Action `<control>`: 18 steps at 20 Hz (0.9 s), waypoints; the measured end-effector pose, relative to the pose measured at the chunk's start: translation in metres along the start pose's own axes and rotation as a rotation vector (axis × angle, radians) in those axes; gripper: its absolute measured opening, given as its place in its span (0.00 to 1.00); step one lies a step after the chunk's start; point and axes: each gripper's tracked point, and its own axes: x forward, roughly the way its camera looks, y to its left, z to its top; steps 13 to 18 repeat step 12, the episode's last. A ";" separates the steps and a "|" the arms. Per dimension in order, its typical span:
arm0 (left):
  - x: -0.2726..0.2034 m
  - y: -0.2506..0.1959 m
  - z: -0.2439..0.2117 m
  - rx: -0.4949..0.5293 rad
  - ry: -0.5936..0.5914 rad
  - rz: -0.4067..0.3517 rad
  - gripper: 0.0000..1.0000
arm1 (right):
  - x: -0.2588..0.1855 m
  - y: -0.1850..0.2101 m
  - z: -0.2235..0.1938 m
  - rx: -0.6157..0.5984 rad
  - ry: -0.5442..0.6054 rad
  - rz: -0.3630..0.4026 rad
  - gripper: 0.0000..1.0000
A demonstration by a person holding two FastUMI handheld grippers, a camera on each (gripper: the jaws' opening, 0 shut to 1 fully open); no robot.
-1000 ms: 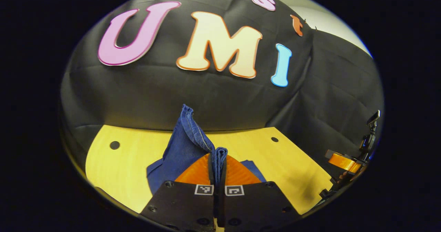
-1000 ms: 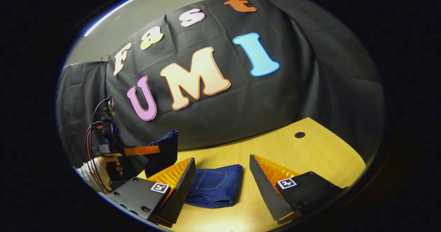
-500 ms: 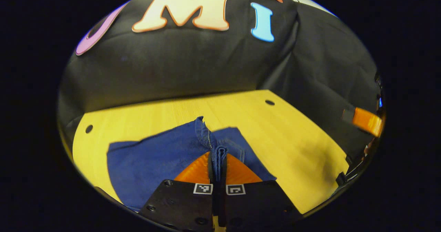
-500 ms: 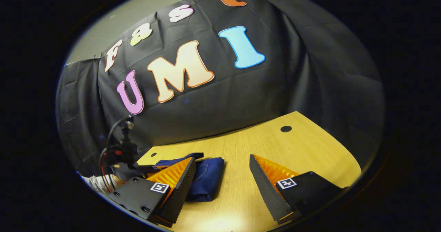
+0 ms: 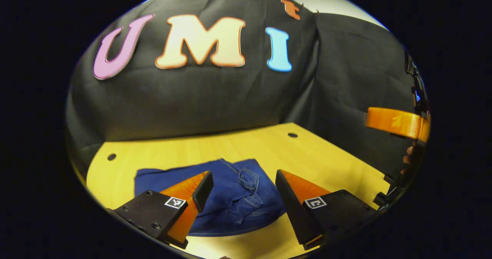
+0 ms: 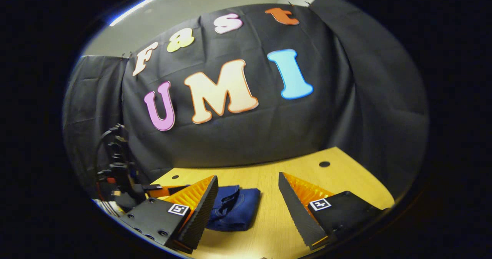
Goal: Grasp the waist and the cuffs of the jeans and fold them to make the two legs overlap; first hold the waist and fold one-third of the jeans toward the cuffs, then hold the cuffs and fold the remaining one-third in the same direction to finish folding.
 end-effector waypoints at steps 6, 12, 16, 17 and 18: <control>-0.124 0.068 0.066 -0.038 -0.202 0.201 0.95 | -0.035 0.081 0.048 -0.079 -0.194 -0.032 0.97; -0.205 0.114 0.094 -0.033 -0.306 0.322 0.95 | -0.057 0.129 0.047 -0.061 -0.232 -0.027 0.97; -0.205 0.114 0.094 -0.033 -0.306 0.322 0.95 | -0.057 0.129 0.047 -0.061 -0.232 -0.027 0.97; -0.205 0.114 0.094 -0.033 -0.306 0.322 0.95 | -0.057 0.129 0.047 -0.061 -0.232 -0.027 0.97; -0.205 0.114 0.094 -0.033 -0.306 0.322 0.95 | -0.057 0.129 0.047 -0.061 -0.232 -0.027 0.97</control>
